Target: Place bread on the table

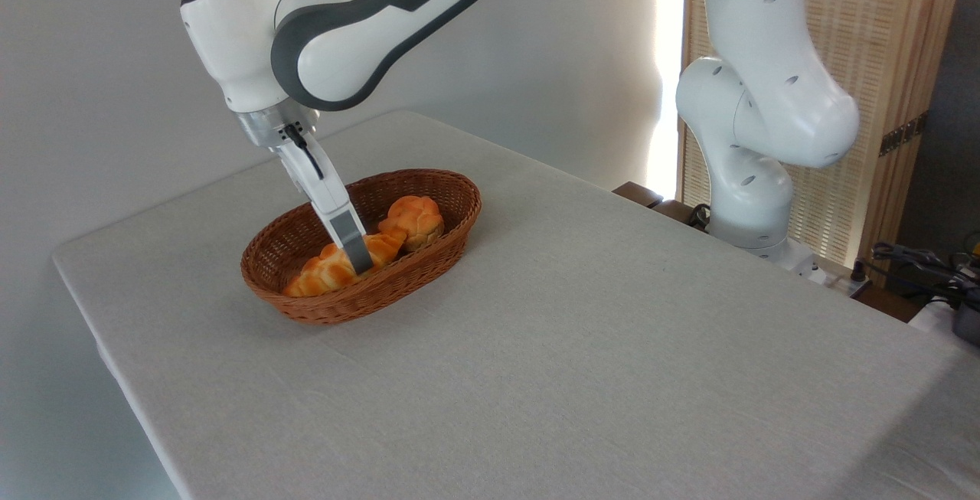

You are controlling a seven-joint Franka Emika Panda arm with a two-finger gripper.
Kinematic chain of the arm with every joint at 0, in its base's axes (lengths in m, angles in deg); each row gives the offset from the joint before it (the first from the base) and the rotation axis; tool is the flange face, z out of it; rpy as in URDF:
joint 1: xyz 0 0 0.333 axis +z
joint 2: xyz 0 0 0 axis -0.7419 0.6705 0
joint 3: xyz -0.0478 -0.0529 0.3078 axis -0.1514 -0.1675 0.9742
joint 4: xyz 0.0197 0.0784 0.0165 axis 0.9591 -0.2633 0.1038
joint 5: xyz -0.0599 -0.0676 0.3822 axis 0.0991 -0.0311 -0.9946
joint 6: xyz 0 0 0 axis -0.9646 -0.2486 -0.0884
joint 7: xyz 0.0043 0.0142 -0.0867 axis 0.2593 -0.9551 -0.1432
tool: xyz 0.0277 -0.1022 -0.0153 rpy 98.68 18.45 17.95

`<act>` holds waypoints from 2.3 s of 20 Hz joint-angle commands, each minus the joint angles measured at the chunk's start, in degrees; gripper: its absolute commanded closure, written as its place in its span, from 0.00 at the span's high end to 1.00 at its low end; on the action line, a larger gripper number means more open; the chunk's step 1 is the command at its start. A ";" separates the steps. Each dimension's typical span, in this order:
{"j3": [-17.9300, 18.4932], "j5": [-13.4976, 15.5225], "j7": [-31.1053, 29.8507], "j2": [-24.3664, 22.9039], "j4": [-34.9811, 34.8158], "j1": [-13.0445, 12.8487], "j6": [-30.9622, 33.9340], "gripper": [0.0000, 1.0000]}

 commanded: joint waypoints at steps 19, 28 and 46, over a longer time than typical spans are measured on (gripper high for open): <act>0.11 -1.32 -0.58 2.34 -0.05 -0.98 -1.22 0.34; 0.19 -1.32 -0.14 2.25 0.13 -0.98 -0.43 0.34; 2.56 3.69 2.49 1.37 13.13 -0.28 12.84 0.35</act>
